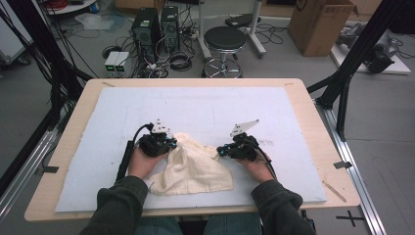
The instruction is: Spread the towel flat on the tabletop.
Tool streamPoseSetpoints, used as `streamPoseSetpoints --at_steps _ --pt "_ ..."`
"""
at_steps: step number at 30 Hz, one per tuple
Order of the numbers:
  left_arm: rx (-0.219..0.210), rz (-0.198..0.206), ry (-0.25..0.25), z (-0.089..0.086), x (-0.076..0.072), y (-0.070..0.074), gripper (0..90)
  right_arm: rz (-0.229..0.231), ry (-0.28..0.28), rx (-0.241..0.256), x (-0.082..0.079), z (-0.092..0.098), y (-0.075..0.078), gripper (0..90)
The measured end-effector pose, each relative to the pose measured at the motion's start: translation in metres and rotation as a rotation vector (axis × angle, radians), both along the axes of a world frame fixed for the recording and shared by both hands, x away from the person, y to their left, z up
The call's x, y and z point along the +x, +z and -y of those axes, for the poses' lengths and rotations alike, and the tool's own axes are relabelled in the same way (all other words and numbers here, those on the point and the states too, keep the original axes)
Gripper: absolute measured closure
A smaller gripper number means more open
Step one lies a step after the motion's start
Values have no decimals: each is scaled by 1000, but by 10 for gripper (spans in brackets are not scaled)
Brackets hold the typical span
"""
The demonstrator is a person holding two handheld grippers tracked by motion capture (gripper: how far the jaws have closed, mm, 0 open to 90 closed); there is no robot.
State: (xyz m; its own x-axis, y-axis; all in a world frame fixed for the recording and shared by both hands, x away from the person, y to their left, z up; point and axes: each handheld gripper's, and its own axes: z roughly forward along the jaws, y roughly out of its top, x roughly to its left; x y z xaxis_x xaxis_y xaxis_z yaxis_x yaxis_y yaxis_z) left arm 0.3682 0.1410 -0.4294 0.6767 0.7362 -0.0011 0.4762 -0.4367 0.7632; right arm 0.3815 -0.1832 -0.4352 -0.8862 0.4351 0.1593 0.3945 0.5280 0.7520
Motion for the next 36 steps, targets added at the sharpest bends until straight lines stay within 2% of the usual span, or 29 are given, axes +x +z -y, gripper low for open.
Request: streamPoseSetpoints --at_steps 6,7,13,19,20,21,23,25,26,31,36 --pt "-18 39 29 -15 -8 9 859 41 -35 -7 -4 13 18 879" --pt "-33 46 39 -18 -10 11 859 41 -35 -7 -4 13 18 879" --pt "-49 67 80 -30 -15 16 859 101 -85 -31 -3 27 38 879" --pt "-60 66 103 -30 -11 12 848 140 -210 -55 11 44 46 876" --pt "-74 58 110 -31 -10 11 810 136 -242 -62 14 45 43 868" --pt "-100 47 119 -32 -8 10 749 125 -268 -70 18 47 40 817" --pt "-105 51 137 -37 -6 11 718 91 -295 -48 25 49 35 757" --pt "-111 50 164 -41 -4 10 689 73 -293 -40 27 49 32 725" --pt "-116 49 176 -44 -2 9 684 47 -273 -33 29 46 28 682" --pt "-168 40 242 -52 10 5 664 18 -258 -45 34 39 20 632" --pt "-157 17 245 -51 21 -4 648 10 -258 -60 40 29 11 624"
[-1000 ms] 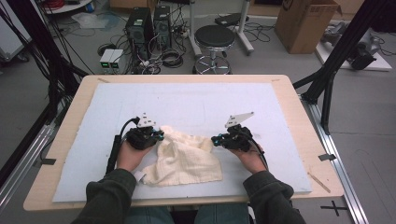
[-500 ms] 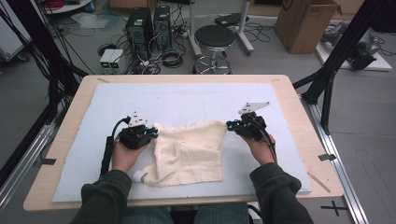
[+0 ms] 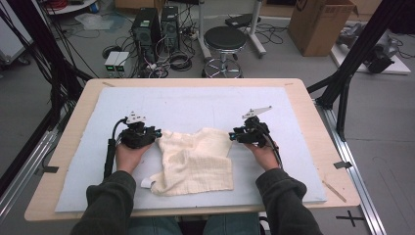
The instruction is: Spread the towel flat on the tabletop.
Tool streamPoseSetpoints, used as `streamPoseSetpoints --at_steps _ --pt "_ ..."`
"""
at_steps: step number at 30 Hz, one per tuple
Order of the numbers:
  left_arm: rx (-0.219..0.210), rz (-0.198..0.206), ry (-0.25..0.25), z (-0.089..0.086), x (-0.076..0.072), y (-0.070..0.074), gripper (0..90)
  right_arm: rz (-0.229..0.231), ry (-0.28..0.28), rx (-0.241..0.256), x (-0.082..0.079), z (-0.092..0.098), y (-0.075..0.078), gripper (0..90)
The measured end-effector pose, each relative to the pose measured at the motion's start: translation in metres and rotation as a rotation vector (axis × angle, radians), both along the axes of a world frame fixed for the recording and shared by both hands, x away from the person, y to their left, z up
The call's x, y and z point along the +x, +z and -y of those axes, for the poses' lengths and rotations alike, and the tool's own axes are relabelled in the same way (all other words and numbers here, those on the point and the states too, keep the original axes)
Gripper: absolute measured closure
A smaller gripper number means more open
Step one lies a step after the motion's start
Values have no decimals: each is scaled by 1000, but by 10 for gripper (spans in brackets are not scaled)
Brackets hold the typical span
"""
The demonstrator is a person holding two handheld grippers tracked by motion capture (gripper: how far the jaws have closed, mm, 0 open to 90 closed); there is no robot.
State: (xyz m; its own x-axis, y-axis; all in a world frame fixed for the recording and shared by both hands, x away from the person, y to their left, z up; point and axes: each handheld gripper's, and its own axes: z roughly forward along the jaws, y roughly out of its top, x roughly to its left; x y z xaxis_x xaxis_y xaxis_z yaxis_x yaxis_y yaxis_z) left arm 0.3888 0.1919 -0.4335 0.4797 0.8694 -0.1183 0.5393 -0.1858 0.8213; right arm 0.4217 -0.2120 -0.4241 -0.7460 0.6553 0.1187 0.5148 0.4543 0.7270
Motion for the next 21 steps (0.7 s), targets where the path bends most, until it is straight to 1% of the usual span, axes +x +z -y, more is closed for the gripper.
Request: streamPoseSetpoints --at_steps 1,2,3,4,5,6,8,10,11,12,13,14,15,16,17,19,21 --pt "-3 -8 0 1 2 -2 639 -1 0 -7 1 -1 -2 615" --pt "-9 -9 3 2 4 -5 631 -10 -4 -24 4 -3 -6 600" --pt "-4 -13 9 2 5 -7 631 -10 -4 -24 4 -3 -6 600" --pt "-8 -14 17 2 7 -9 624 -11 -14 -39 4 -3 -7 597" --pt "-11 -18 22 2 8 -10 616 -17 -22 -40 5 -3 -8 598" --pt "-18 -19 33 2 9 -12 606 -25 -18 -38 6 -3 -10 600" --pt "-18 -25 34 3 12 -14 605 -35 -9 -56 7 -5 -13 631" --pt "-1 -41 20 6 15 -15 613 -22 -6 -68 6 -6 -13 669" --pt "16 -35 7 8 15 -14 654 -24 12 -56 7 -6 -14 725" --pt "40 -24 1 12 16 -14 654 -24 12 -56 7 -6 -14 725" --pt "63 -29 -11 16 17 -14 675 -21 20 -57 8 -6 -14 757" --pt "84 -25 -12 19 18 -14 699 -28 33 -52 7 -7 -14 795" --pt "96 -25 -19 21 18 -13 722 -26 43 -53 7 -8 -14 825" --pt "93 -36 -28 22 19 -12 834 -20 57 -58 7 -9 -14 850" --pt "83 -44 -29 23 20 -12 834 -20 57 -58 7 -9 -14 850" --pt "109 -44 -38 25 19 -10 864 -27 68 -51 8 -8 -14 858" --pt "124 -39 -41 23 17 -8 869 -21 74 -52 8 -8 -13 862"
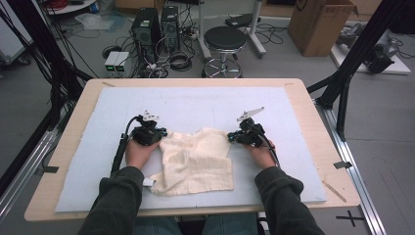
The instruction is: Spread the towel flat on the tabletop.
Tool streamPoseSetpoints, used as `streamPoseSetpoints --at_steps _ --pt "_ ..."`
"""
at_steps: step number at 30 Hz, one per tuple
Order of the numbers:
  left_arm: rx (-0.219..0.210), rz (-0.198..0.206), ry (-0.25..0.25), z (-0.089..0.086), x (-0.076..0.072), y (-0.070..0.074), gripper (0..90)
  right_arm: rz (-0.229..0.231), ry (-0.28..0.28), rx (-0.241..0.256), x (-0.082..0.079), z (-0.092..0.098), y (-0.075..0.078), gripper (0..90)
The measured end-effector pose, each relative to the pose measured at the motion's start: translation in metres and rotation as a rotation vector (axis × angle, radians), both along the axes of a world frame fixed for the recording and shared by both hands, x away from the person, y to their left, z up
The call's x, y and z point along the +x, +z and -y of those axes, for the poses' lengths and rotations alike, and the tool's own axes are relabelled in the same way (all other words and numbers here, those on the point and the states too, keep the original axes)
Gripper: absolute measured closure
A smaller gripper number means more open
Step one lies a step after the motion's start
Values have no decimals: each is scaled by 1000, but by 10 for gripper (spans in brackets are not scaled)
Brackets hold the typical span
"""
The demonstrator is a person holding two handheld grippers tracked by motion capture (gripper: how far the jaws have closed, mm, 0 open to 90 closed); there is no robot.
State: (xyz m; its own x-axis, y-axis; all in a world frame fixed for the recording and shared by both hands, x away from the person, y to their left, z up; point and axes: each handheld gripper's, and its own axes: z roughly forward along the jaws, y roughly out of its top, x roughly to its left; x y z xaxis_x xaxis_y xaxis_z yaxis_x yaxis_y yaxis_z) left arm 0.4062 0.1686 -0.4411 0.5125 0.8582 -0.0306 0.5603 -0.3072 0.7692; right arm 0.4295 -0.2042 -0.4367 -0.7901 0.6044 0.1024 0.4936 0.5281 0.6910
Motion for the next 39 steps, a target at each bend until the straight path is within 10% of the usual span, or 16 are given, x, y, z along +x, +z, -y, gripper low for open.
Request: streamPoseSetpoints --at_steps 11,14,19,32,39 --pt "-51 107 100 -24 19 35 873 129 -10 -20 19 1 48 864" --pt "-59 119 178 -24 41 45 712 168 -155 -19 53 1 65 689" --pt "-77 113 102 -30 36 48 621 150 -164 21 62 -2 74 643" --pt "-103 109 -57 -45 -45 37 595 96 46 76 -13 -14 51 581" --pt "-86 113 -157 -51 -95 32 585 141 146 97 -62 -15 49 591"
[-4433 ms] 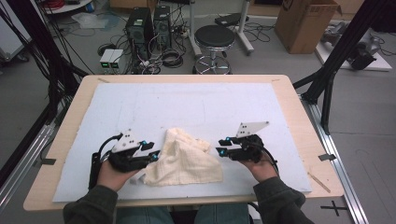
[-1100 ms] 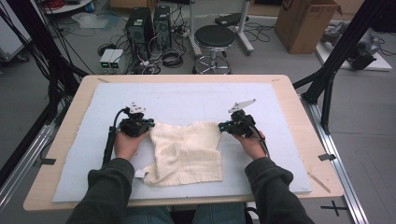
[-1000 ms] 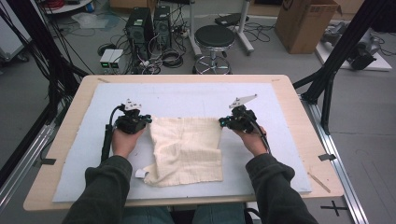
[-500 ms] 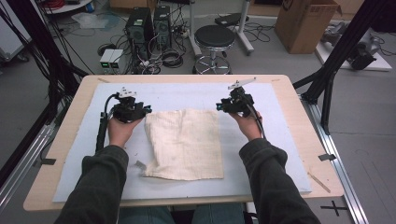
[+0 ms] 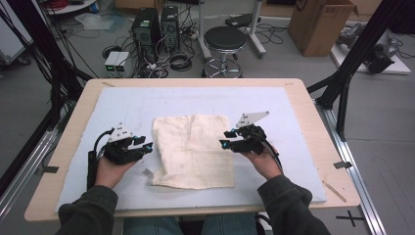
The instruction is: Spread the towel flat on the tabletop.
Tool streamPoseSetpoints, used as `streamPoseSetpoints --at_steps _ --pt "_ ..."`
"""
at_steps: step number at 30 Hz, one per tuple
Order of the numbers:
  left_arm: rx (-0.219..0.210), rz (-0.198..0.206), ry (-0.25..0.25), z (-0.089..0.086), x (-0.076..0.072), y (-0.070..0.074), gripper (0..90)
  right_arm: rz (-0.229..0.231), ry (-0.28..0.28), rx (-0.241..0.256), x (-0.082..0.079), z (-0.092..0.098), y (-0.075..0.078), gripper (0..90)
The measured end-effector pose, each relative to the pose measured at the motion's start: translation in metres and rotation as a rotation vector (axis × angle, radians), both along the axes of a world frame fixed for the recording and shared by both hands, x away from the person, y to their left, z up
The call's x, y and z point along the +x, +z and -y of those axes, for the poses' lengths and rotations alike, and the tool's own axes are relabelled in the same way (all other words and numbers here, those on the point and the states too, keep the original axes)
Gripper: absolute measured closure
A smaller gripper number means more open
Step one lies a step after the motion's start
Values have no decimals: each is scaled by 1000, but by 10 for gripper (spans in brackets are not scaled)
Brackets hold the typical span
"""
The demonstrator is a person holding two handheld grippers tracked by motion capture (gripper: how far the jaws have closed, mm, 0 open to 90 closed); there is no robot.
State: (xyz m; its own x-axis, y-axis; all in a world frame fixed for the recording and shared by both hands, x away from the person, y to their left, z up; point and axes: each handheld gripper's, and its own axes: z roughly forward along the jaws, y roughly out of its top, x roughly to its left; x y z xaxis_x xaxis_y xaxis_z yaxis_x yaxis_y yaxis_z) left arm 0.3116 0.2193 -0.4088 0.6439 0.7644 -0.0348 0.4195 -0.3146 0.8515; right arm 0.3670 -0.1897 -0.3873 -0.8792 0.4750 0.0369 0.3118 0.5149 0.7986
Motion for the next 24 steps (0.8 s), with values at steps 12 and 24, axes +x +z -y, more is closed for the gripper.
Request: streamPoseSetpoints --at_steps 12,24 --pt "48 -40 -175 11 -42 -23 595 -16 38 -26 -51 13 -34 588" --pt "164 -60 -273 29 -44 -33 703 -26 74 -67 -57 9 -49 587"
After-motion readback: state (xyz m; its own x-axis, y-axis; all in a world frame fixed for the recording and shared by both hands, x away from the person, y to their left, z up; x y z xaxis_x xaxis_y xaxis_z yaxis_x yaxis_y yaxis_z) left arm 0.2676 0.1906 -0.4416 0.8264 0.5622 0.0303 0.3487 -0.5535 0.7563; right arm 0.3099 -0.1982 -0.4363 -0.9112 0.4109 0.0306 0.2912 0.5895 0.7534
